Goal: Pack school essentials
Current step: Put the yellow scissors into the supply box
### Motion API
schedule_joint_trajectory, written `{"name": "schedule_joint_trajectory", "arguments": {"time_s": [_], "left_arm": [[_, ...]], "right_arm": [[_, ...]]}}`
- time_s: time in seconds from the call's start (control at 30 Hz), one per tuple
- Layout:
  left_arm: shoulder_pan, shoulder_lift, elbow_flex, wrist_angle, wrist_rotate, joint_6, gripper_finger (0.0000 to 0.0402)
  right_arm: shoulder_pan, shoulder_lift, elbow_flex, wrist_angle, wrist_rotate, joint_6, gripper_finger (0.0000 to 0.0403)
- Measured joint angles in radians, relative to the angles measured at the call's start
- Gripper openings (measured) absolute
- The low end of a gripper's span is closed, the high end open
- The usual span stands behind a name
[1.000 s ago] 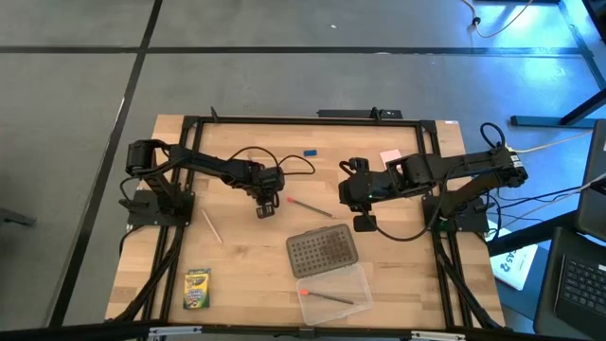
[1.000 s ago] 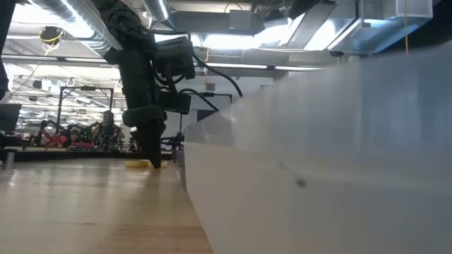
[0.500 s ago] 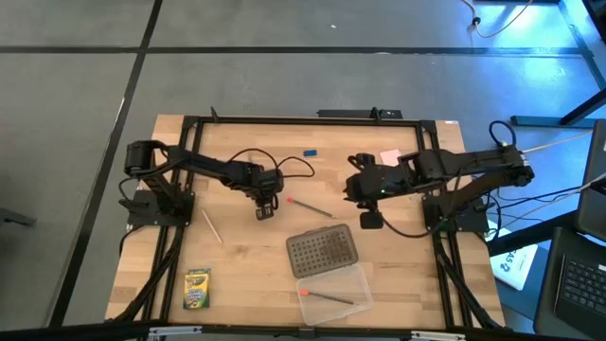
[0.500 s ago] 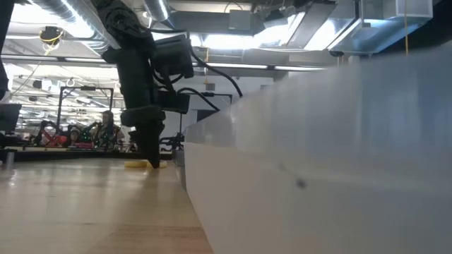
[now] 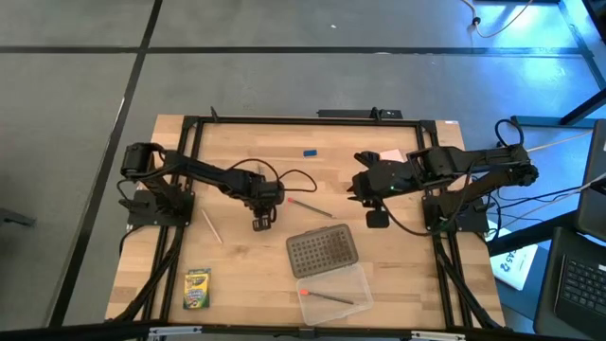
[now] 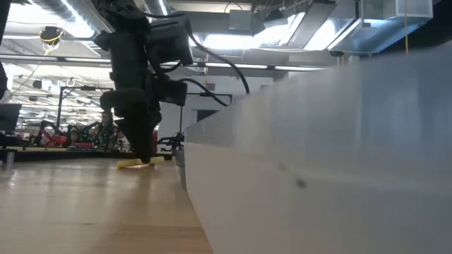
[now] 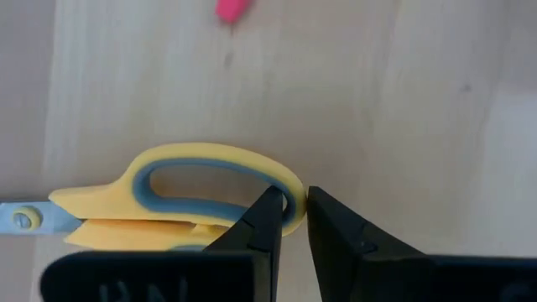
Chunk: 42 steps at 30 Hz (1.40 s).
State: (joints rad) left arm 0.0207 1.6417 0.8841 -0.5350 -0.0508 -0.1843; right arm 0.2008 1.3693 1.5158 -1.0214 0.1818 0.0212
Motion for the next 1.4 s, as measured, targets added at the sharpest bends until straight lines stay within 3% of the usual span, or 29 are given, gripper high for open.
{"name": "schedule_joint_trajectory", "arguments": {"time_s": [0.97,1.4], "left_arm": [[-0.145,-0.169,0.004,0.012,-0.007,-0.053,0.0032],[-0.149,-0.132,0.005,0.041,-0.007,-0.057,0.0022]], "right_arm": [[0.0,0.0,0.001,-0.005,0.0,-0.001,0.009],[0.0,0.001,0.001,-0.009,0.0,0.001,0.009]]}}
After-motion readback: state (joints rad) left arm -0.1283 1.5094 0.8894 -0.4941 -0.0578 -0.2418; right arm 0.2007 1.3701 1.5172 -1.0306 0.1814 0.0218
